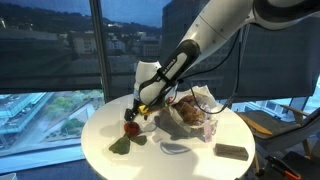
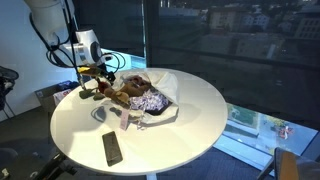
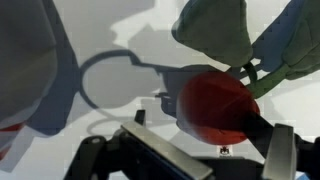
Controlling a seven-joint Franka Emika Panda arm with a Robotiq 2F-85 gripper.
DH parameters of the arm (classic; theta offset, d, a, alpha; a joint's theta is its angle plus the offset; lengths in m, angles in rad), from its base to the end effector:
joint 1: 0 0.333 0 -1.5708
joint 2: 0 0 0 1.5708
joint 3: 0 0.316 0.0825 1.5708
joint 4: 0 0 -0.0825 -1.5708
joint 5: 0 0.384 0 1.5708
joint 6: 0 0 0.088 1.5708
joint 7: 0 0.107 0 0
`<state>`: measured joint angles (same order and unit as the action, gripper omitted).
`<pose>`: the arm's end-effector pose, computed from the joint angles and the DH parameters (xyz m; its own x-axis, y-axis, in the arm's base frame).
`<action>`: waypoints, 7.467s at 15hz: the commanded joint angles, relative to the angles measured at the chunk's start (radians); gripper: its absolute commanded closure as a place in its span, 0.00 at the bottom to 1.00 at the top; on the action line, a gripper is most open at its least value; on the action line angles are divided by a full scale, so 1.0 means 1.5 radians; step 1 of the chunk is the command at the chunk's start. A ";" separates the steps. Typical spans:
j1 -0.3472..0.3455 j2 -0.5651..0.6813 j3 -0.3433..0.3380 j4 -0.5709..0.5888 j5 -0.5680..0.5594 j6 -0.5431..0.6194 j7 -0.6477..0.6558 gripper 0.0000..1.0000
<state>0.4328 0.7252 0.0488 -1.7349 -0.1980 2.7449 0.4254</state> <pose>0.6109 0.3238 0.1908 0.9369 0.1961 0.2894 0.2136 -0.9765 -0.0299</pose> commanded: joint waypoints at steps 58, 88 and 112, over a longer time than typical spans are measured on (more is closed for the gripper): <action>0.019 -0.653 -0.372 -0.673 -0.796 -0.043 0.934 0.92; 0.003 -0.266 -0.373 -0.380 -0.788 0.223 0.917 0.60; 0.141 -0.551 -0.287 -0.555 -0.849 0.012 0.897 0.00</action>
<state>0.6180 -0.1099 -0.4043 -2.5829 -1.4712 2.7376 1.8026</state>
